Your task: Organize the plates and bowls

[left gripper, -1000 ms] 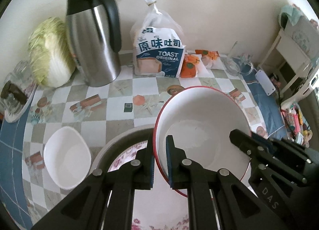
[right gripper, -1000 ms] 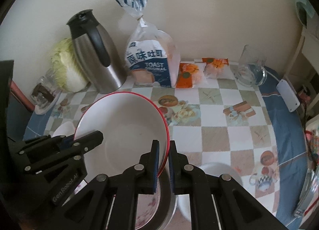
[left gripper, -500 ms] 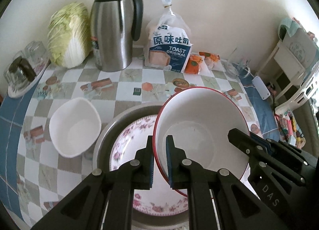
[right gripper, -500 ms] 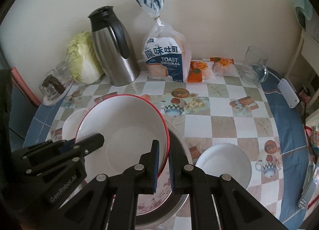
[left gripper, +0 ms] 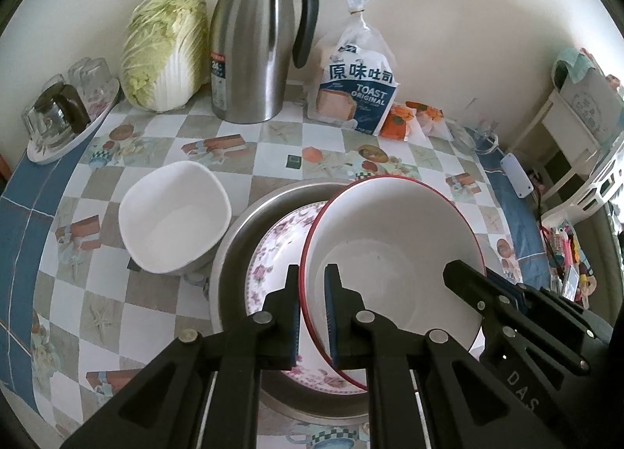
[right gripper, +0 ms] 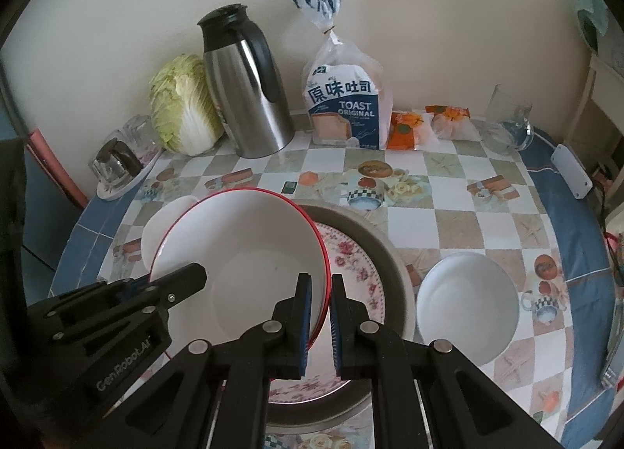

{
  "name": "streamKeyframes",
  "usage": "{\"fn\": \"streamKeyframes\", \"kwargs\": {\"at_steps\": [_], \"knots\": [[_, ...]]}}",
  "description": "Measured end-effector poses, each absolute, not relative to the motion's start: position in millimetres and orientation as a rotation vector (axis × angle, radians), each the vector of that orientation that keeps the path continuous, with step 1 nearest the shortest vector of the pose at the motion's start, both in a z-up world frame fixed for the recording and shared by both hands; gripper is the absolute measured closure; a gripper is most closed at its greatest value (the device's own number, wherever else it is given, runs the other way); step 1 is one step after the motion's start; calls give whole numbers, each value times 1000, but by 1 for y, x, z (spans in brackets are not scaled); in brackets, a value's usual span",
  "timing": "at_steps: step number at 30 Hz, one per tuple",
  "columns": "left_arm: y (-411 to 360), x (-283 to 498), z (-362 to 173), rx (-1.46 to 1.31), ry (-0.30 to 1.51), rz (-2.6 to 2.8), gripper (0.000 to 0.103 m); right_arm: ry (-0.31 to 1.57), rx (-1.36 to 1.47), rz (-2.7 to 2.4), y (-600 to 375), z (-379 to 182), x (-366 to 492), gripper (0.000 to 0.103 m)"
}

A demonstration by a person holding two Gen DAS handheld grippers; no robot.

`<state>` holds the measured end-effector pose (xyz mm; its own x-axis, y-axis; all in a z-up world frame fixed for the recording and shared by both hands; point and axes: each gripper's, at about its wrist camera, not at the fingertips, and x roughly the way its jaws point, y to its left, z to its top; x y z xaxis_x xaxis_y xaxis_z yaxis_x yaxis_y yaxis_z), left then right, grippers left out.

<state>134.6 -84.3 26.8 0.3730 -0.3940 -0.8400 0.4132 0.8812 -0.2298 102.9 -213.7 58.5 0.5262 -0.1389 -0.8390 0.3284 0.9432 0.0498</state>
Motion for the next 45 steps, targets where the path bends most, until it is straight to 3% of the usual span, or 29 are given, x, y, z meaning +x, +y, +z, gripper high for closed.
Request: {"fn": "streamKeyframes", "kwargs": {"at_steps": [45], "knots": [[-72,152,2,8,1130,-508,93,998,332,-297,-207,28,110,93]]}}
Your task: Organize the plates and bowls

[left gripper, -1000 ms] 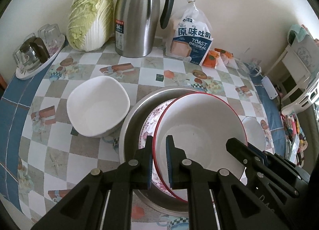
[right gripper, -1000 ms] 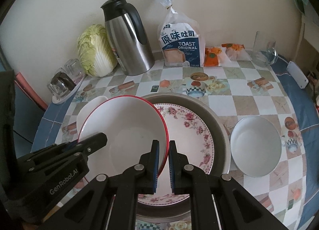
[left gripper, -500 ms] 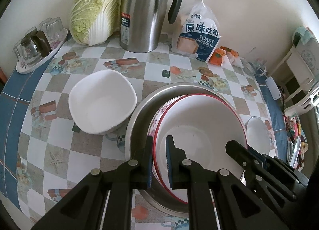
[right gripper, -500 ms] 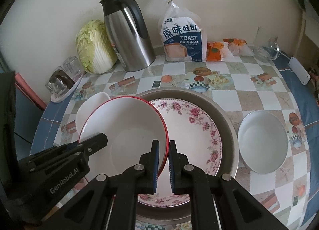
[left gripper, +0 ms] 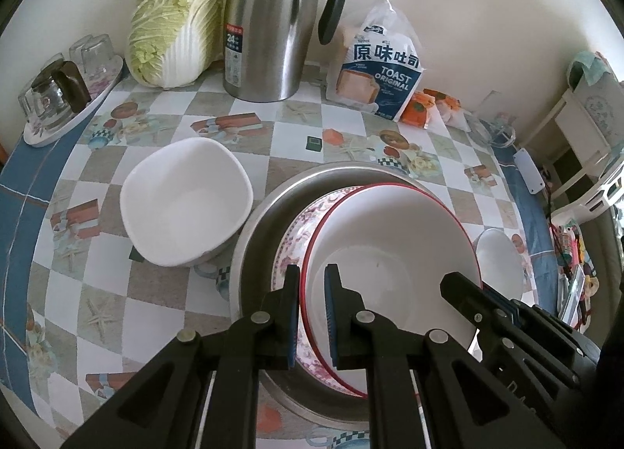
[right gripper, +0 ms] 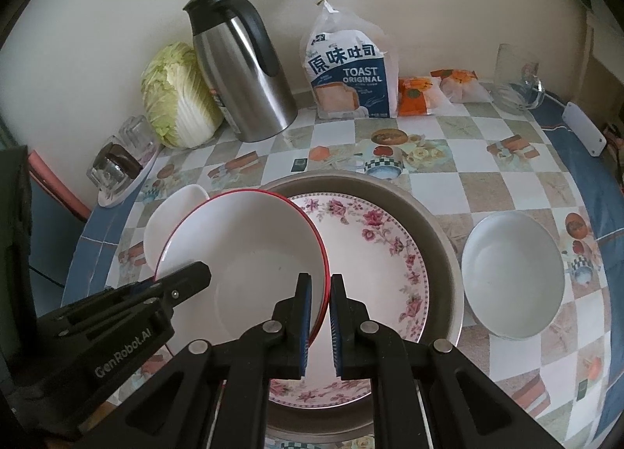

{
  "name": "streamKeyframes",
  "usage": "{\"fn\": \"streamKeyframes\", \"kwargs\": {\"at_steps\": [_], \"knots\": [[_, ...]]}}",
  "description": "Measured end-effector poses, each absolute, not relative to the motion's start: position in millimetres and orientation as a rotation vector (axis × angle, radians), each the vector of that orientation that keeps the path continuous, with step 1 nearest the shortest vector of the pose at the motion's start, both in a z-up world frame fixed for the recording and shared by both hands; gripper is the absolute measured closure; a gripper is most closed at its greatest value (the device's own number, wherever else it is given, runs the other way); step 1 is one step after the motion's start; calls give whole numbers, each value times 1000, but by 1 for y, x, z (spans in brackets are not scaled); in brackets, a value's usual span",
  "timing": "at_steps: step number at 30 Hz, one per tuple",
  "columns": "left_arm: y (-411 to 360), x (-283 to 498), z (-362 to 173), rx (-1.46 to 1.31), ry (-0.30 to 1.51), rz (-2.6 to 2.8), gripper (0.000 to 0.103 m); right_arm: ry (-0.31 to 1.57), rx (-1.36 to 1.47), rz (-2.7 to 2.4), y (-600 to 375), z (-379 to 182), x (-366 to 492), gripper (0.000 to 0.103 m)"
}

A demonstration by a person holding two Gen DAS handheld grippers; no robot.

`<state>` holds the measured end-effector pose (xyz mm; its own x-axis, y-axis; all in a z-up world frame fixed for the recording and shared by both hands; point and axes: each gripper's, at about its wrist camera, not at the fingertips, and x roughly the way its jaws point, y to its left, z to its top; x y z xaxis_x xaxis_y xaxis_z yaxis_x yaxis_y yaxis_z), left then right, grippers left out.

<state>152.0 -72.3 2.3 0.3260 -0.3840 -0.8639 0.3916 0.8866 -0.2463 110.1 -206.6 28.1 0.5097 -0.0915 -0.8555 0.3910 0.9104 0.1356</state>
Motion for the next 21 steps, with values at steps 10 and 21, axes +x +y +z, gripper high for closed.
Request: {"fn": "streamKeyframes", "kwargs": {"at_steps": [10,21], "knots": [[-83,156,-10,-6,1163,-532,93,1013,355,-318,-219,19,108,93],[-89,159,-17,-6,1179,-536,93,1029,366,-329,-225,10,108,93]]}}
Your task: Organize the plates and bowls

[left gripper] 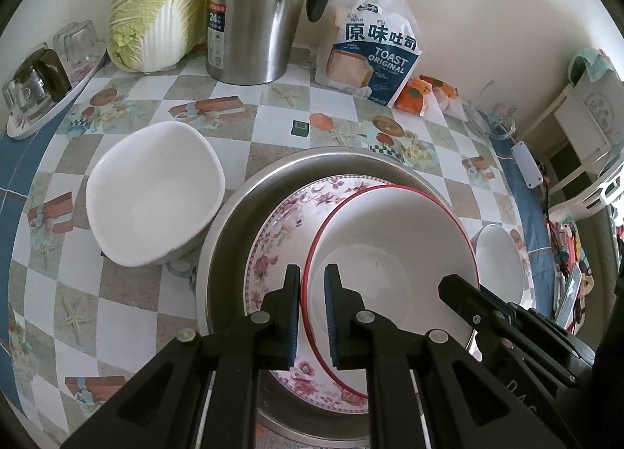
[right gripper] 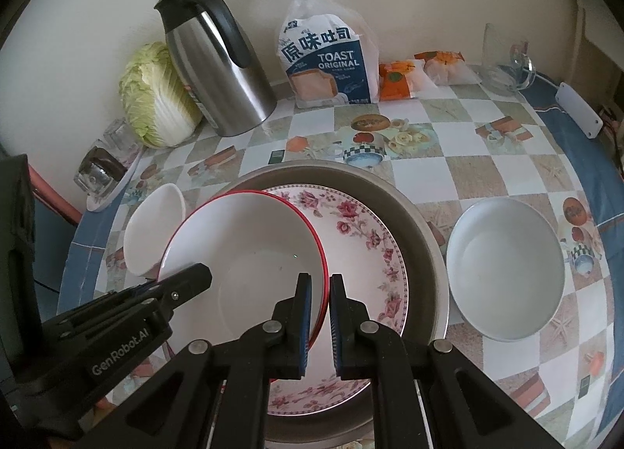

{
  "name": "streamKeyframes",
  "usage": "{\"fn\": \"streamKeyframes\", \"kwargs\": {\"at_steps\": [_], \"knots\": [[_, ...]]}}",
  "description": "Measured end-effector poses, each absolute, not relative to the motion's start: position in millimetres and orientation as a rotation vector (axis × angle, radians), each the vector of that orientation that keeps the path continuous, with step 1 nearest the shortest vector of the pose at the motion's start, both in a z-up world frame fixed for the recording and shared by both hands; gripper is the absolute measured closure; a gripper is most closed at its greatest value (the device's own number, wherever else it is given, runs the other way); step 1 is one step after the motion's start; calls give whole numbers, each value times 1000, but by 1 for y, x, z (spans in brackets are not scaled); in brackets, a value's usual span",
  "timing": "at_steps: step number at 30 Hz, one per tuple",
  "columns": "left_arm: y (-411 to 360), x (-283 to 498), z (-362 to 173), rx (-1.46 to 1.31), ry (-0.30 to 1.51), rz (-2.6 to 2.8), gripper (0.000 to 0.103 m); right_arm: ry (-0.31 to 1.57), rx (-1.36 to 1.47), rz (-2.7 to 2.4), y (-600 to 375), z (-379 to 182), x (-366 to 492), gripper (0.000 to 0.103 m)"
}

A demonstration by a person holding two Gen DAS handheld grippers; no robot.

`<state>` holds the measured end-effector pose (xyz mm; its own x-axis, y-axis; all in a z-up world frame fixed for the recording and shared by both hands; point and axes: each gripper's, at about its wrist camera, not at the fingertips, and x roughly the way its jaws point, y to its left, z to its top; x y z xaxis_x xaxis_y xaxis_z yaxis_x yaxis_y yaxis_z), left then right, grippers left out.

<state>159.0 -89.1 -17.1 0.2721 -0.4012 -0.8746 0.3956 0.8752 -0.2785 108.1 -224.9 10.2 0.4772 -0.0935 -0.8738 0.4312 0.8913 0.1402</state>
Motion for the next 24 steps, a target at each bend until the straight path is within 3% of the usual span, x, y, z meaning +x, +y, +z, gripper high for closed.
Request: {"fn": "streamKeyframes", "kwargs": {"at_steps": [24], "knots": [[-97,163,-24,-20,1189,-545,93,1028,385,-336,-237,5,112,93]]}}
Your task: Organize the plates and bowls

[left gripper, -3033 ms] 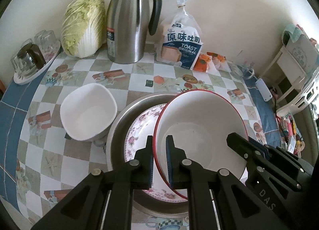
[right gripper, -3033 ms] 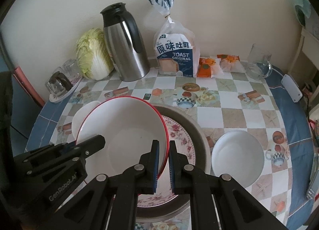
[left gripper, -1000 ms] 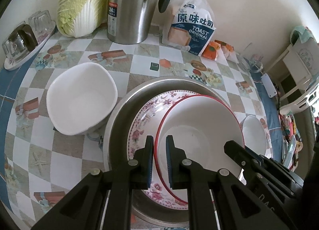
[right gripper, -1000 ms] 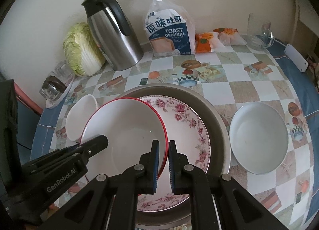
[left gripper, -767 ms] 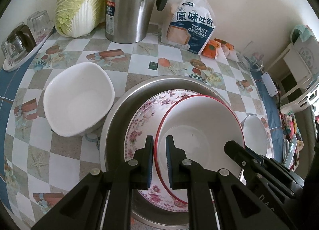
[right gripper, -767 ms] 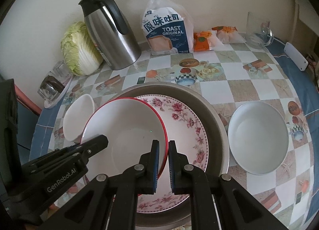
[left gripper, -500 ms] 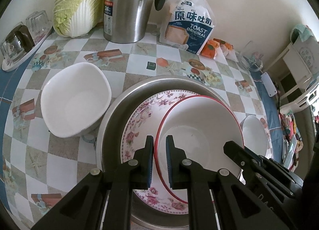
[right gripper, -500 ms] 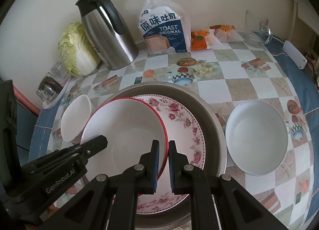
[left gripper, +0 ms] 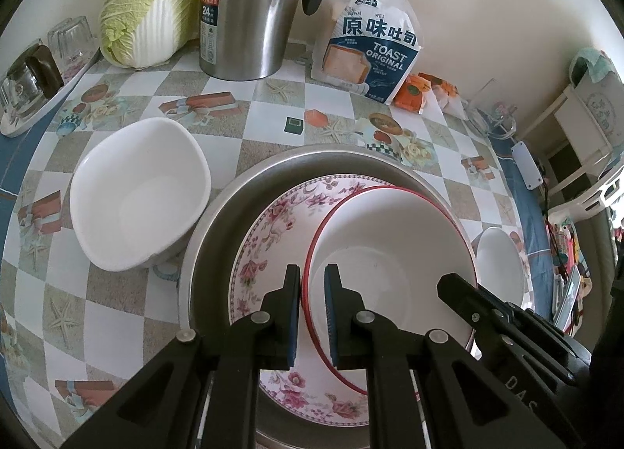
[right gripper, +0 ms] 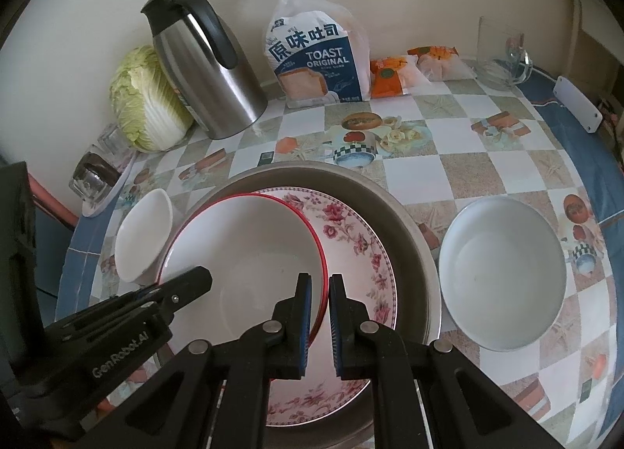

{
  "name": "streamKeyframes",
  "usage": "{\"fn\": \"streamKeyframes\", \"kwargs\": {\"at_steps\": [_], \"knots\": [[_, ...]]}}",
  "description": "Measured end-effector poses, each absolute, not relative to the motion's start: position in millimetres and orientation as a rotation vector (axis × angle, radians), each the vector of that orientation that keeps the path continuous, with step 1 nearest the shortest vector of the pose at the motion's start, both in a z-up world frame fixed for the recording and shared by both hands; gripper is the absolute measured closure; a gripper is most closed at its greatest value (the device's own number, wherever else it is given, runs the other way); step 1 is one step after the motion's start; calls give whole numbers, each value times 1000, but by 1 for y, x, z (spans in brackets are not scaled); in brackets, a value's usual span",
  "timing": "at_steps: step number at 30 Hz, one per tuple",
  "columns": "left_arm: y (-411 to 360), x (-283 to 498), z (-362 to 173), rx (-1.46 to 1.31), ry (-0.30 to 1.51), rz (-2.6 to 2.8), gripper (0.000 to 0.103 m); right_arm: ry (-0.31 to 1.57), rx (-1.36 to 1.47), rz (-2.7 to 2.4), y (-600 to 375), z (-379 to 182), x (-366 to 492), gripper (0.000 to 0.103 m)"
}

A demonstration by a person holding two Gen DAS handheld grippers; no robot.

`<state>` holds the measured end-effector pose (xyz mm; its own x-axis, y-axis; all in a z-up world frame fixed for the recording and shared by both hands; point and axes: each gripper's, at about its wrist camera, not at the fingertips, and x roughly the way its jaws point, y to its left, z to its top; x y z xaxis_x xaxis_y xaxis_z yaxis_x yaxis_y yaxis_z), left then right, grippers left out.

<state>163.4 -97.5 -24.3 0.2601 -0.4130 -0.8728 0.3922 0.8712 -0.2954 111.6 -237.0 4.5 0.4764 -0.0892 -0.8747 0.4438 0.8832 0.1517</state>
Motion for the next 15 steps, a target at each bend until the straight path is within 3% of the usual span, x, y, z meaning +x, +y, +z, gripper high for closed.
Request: {"fn": "streamKeyframes", "kwargs": {"at_steps": [15], "knots": [[-94,165,-20,-35,1185,-546,93,1029,393,-322,-237,3,112,90]]}}
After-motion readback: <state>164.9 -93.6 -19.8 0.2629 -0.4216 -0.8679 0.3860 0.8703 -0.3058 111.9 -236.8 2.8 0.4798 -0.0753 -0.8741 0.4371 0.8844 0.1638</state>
